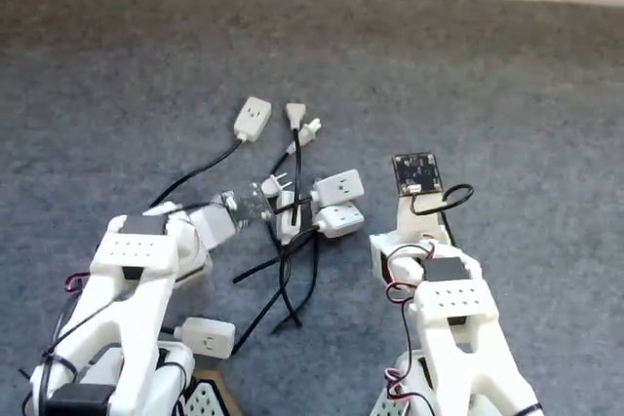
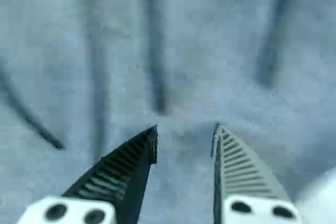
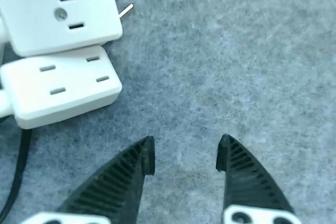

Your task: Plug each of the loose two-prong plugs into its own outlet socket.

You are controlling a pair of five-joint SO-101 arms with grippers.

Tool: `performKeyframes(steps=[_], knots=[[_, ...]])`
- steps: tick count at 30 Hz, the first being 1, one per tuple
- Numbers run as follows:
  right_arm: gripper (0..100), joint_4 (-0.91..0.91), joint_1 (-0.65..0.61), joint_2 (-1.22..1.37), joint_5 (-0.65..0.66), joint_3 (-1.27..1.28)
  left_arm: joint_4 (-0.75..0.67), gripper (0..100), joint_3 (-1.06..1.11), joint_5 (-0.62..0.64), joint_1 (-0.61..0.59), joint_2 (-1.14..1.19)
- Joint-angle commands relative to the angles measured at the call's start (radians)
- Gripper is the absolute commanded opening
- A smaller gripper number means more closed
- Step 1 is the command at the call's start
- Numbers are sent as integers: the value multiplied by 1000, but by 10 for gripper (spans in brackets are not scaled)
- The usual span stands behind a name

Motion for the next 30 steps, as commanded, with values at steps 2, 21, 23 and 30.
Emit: performKeyframes(steps=[2,21,23,30], knots=[[199,-16,-5,-4,2,-4,-64,178,-61,34,-48,-8],[199,-16,-5,-4,2,-4,723,179,-354,-44,251,-10],[199,-16,-5,-4,2,-4,723,179,-317,-44,292,-10],[199,-16,-5,-4,2,-5,583,179,-111,-38,432,-8]])
